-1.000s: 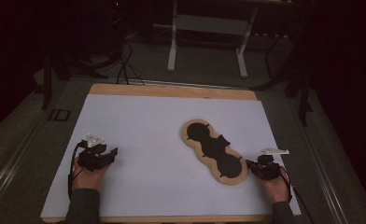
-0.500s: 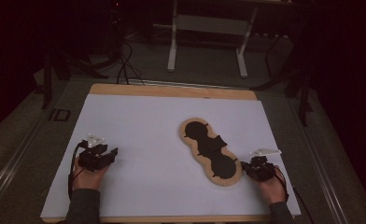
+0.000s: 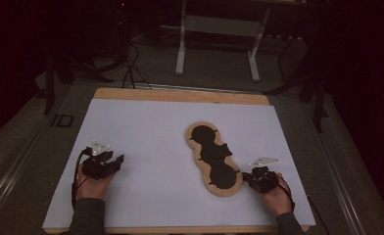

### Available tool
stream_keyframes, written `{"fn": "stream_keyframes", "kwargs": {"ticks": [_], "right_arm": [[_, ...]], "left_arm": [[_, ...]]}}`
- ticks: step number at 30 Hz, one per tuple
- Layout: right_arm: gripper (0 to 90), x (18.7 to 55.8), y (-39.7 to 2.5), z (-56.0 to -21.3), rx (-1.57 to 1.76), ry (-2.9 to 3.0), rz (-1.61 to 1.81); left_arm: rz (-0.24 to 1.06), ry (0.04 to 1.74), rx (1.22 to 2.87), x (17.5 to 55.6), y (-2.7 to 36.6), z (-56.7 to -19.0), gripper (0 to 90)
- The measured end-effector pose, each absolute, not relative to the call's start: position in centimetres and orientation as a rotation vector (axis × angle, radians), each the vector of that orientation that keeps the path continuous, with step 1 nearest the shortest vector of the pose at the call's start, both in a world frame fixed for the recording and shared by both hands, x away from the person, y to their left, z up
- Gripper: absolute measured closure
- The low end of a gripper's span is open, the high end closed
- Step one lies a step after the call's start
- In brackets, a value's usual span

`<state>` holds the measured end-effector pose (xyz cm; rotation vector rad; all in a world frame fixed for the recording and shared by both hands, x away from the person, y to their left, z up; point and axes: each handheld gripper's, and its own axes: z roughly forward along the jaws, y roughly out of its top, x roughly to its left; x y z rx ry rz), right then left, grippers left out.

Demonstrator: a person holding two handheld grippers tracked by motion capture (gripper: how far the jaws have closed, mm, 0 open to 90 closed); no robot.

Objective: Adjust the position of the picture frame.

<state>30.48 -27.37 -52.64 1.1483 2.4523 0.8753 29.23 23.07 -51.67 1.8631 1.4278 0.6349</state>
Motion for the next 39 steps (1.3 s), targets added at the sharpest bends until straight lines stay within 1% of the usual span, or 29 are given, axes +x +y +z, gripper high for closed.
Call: {"fn": "stream_keyframes", "kwargs": {"ticks": [15, 17, 20, 28, 39], "right_arm": [[90.0, 29.9, -25.0, -52.7, 1.048, 2.526, 0.904], [90.0, 29.9, -24.7, -52.7, 1.035, 2.534, 0.909], [90.0, 29.7, -24.1, -52.8, 1.013, 2.552, 0.924], [90.0, 29.5, -22.5, -52.8, 0.964, 2.582, 0.927], [90.0, 29.4, -20.1, -52.9, 0.893, 2.622, 0.950]], "left_arm": [[0.637, 1.409, 1.864, 29.2, 22.9, -51.6, 53.5], [0.646, 1.417, 1.865, 29.2, 22.8, -51.6, 50.4], [0.656, 1.424, 1.863, 29.2, 22.8, -51.6, 48.5], [0.650, 1.428, 1.844, 29.2, 23.0, -51.5, 48.7], [0.648, 1.411, 1.868, 29.2, 22.7, -51.6, 49.8]]}}
